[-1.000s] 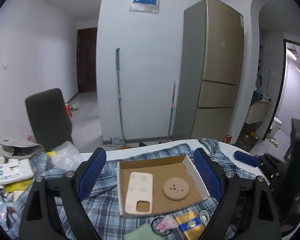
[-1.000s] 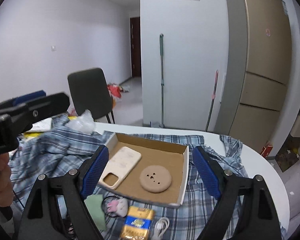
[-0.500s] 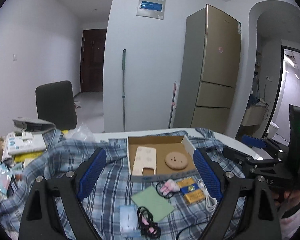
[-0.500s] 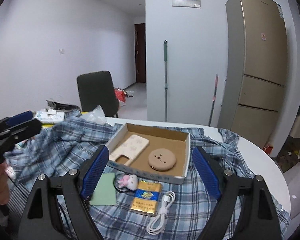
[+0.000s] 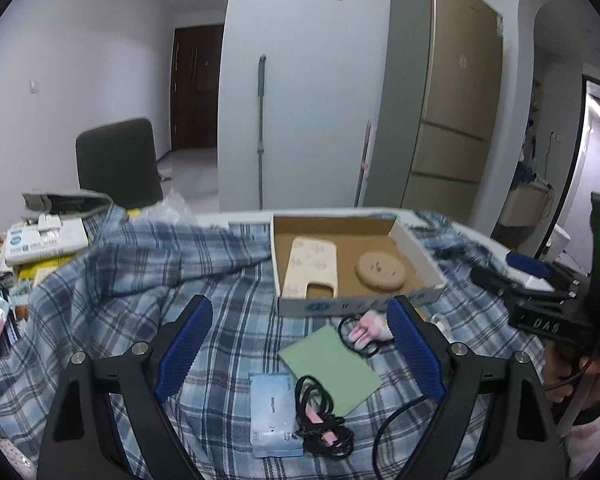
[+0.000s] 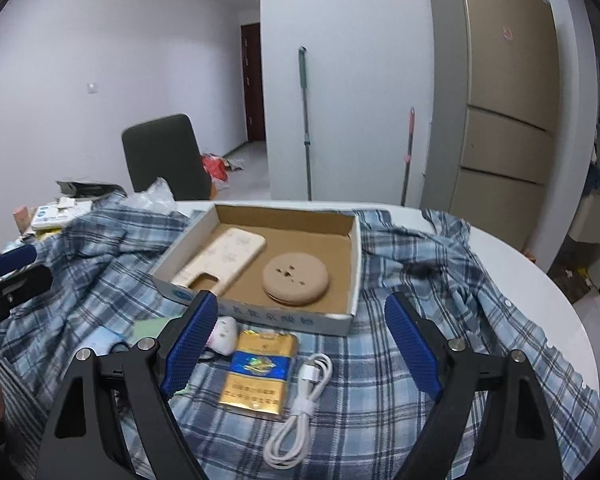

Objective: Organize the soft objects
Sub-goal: 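Grasp the white USB cable with the right tool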

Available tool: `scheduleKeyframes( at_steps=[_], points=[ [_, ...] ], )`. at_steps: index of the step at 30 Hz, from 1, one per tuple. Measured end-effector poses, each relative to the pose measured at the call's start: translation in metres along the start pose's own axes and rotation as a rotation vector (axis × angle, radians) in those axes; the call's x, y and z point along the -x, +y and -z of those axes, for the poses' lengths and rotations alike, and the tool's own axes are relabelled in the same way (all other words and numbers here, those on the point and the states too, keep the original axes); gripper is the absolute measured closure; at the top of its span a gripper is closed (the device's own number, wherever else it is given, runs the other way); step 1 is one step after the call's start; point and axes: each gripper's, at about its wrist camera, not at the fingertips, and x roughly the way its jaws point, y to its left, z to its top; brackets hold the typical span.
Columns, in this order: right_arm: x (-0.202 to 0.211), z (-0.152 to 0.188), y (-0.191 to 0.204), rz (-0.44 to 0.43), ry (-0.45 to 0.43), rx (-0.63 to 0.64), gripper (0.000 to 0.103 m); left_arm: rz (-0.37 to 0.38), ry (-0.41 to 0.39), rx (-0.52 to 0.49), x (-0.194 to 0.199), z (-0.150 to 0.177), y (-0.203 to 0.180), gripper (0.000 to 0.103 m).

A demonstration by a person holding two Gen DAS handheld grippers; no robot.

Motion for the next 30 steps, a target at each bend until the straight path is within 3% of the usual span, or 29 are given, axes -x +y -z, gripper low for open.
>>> scheduleKeyframes(
  at_steps=[4,8,13,17,23,25,30],
  points=[
    [-0.016,0.006,-0.010,0.000,0.067,-0.034,0.042,-0.011,0.059,0.013,-0.019,0.011,0.006,0.012],
    [-0.029,0.012,-0.017,0.024,0.126,-0.045,0.051,-0.022,0.078,0.030,-0.026,0.017,0.011,0.012],
    [-0.051,0.025,-0.018,-0.003,0.281,-0.059,0.071,-0.048,0.102,0.027,-0.034,0.020,0.013,0.012],
    [-0.055,0.031,-0.022,-0.052,0.367,-0.095,0.072,-0.062,0.123,0.037,-0.040,0.022,0.017,0.012],
    [-0.052,0.040,-0.017,-0.066,0.402,-0.072,0.075,-0.063,0.126,0.034,-0.041,0.023,0.017,0.012],
    [-0.057,0.045,-0.016,-0.050,0.417,-0.080,0.086,-0.068,0.128,0.031,-0.041,0.023,0.015,0.012],
    [-0.061,0.049,-0.010,-0.059,0.428,-0.066,0.086,-0.110,0.078,0.080,-0.035,0.021,0.023,0.012]
  ],
)
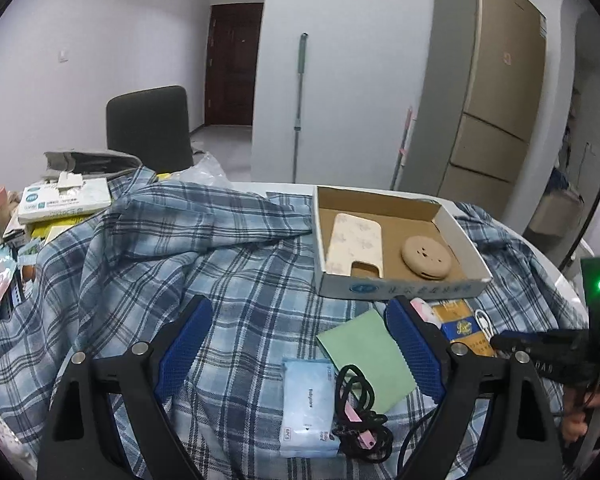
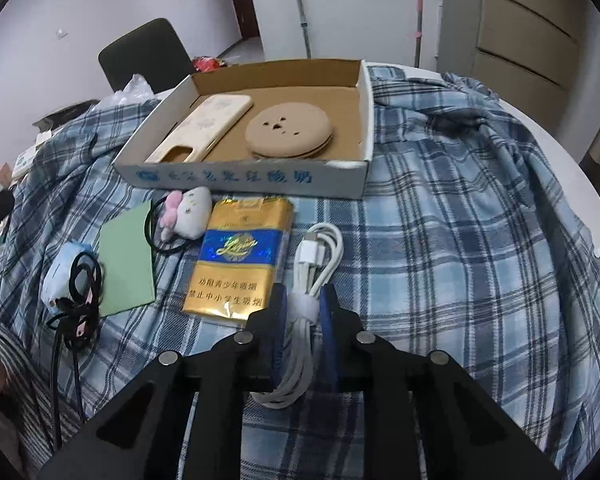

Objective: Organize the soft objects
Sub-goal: 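Grasp the white USB cable with the right tool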

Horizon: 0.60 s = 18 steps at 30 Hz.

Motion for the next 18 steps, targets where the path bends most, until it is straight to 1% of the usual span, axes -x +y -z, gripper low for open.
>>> scheduleKeyframes(
  at_steps=[2,9,12,17,18],
  points=[
    [-0.002,0.001,0.002,0.006,0.003,0.009,0.086,-0.006,-0.002,0.019,0.000,-0.001,0.004,0.012],
    [-0.004,0.002,0.005,0.028,0.006,0.031,0.086,-0.015,0.004,0.012,-0.002,0.000,0.006,0.012],
    [-0.012,0.002,0.007,0.030,0.038,0.038,0.085,-0.016,0.010,0.010,-0.003,0.000,0.006,0.012],
    [-0.011,0.003,0.003,0.023,0.019,0.026,0.085,-0.019,0.013,0.009,-0.004,0.001,0.006,0.012],
    [-0.007,0.003,0.001,0.015,-0.002,0.016,0.085,-0.019,0.013,0.009,-0.004,0.001,0.006,0.012]
  ],
)
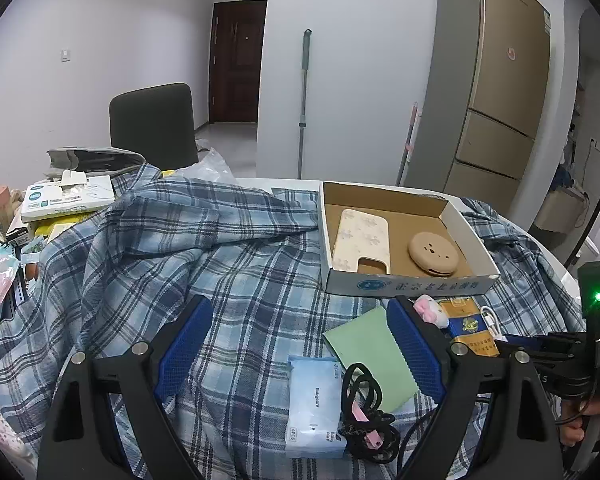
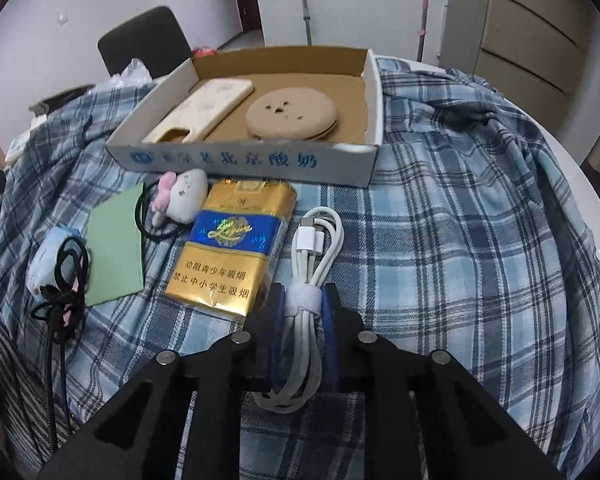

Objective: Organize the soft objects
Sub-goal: 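Grasp the white USB cable with the right tool, then grasp the black cable with the left tool while the right tool holds the USB cable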

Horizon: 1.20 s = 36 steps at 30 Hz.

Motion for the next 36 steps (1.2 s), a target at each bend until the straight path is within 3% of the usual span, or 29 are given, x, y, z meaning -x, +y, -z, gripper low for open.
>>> scheduleKeyframes(
  at_steps=[6,8,11,14,20,22,23,30,32,36],
  points=[
    [0.056,0.002,-0.002,0.002,-0.306,-0.001,0.085,-0.003,-0.004,0.003,0.001,-0.001,0.002,0.012],
    [0.065,0.003,0.002,0.007,-0.357,0.022,0.085,0.007,0.008,-0.003,0.000,-0.001,0.002,0.012],
    [0.064,0.002,0.002,-0.028,-0.325,0.026,0.085,0.058,0.078,-0.047,-0.004,-0.001,-0.004,0.012],
    [0.061,0.000,-0.001,-0.108,-0.281,0.018,0.085,0.196,0.217,-0.149,-0.006,0.000,-0.011,0.012],
    [0.067,0.006,0.010,-0.298,-0.220,0.064,0.085,0.249,0.268,-0.355,0.006,0.012,-0.025,0.013],
    [0.070,0.008,0.012,-0.336,-0.218,0.064,0.085,0.299,0.330,-0.440,0.001,0.021,-0.032,0.022],
    [0.072,0.009,0.012,-0.349,-0.220,0.063,0.085,0.306,0.350,-0.473,0.000,0.025,-0.035,0.027],
    [0.078,0.008,0.001,-0.450,-0.221,0.029,0.085,0.297,0.408,-0.656,-0.005,0.047,-0.059,0.027],
    [0.078,0.008,-0.001,-0.444,-0.227,0.026,0.085,0.312,0.425,-0.682,-0.009,0.050,-0.062,0.027],
    [0.081,0.008,-0.002,-0.438,-0.236,0.025,0.085,0.289,0.447,-0.714,-0.023,0.052,-0.065,0.039]
  ],
)
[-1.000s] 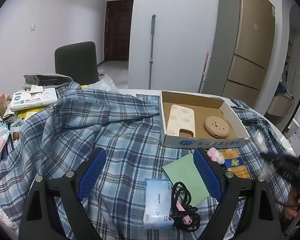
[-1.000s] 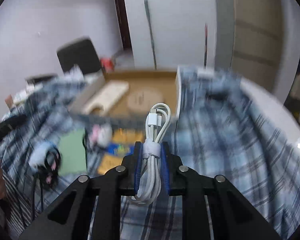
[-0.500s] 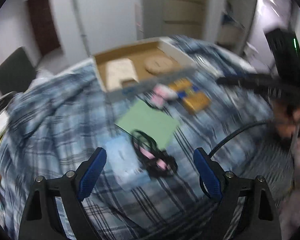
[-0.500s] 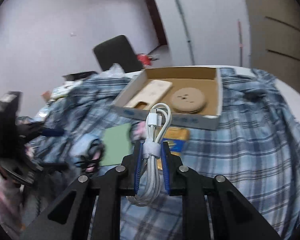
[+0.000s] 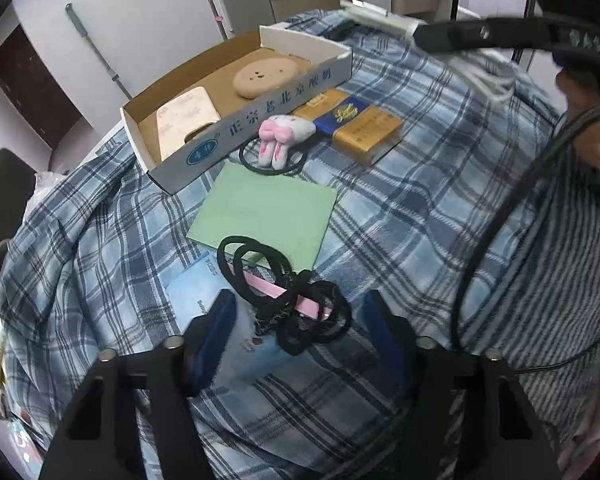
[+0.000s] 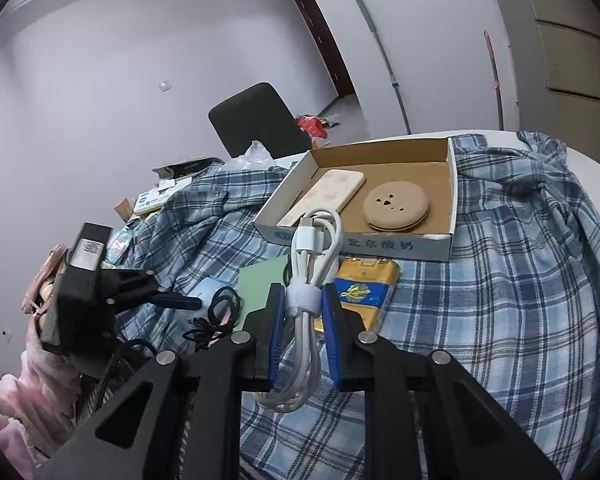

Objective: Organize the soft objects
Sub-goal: 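Grasp the black cable with the left tool while the right tool holds the USB cable, then carry both cables over the box and release them inside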

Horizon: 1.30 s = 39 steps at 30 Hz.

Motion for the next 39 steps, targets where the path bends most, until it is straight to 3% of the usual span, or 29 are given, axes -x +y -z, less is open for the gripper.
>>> scheduleKeyframes(
  at_steps=[5,7,9,11,15,21,24,29,33,39],
  points=[
    [0.004,0.000,0.004,0.019,-0.015,0.028,0.085,-0.026,0.019,-0.059,-0.008,-0.002,-0.006,0.045],
    [0.004,0.000,0.004,0.023,-0.016,0.031,0.085,-0.029,0.027,-0.066,-0.010,-0.003,-0.008,0.058],
    [0.003,0.000,0.004,0.031,-0.015,0.034,0.085,-0.041,0.033,-0.060,-0.012,-0.006,-0.007,0.084],
    [0.002,0.000,0.004,0.042,-0.018,0.039,0.085,-0.034,0.035,-0.035,-0.013,-0.008,-0.003,0.095],
    [0.000,0.003,0.013,0.144,-0.058,0.115,0.085,-0.038,-0.051,0.006,-0.001,-0.009,0.000,0.096],
    [0.002,0.002,0.021,0.146,-0.075,0.149,0.085,-0.079,-0.270,0.105,0.046,-0.013,0.005,0.096],
    [0.009,-0.002,0.029,0.162,-0.081,0.152,0.085,-0.075,-0.339,0.156,0.064,-0.018,0.007,0.096],
    [0.041,-0.015,0.056,0.218,-0.090,0.171,0.085,-0.068,-0.412,0.174,0.087,-0.029,0.001,0.096],
    [0.078,-0.024,0.074,0.266,-0.049,0.153,0.085,-0.054,-0.458,0.203,0.106,-0.034,-0.004,0.095],
    [0.111,-0.009,0.081,0.429,0.045,0.198,0.085,-0.052,-0.549,0.253,0.140,-0.035,-0.011,0.096]
  ],
)
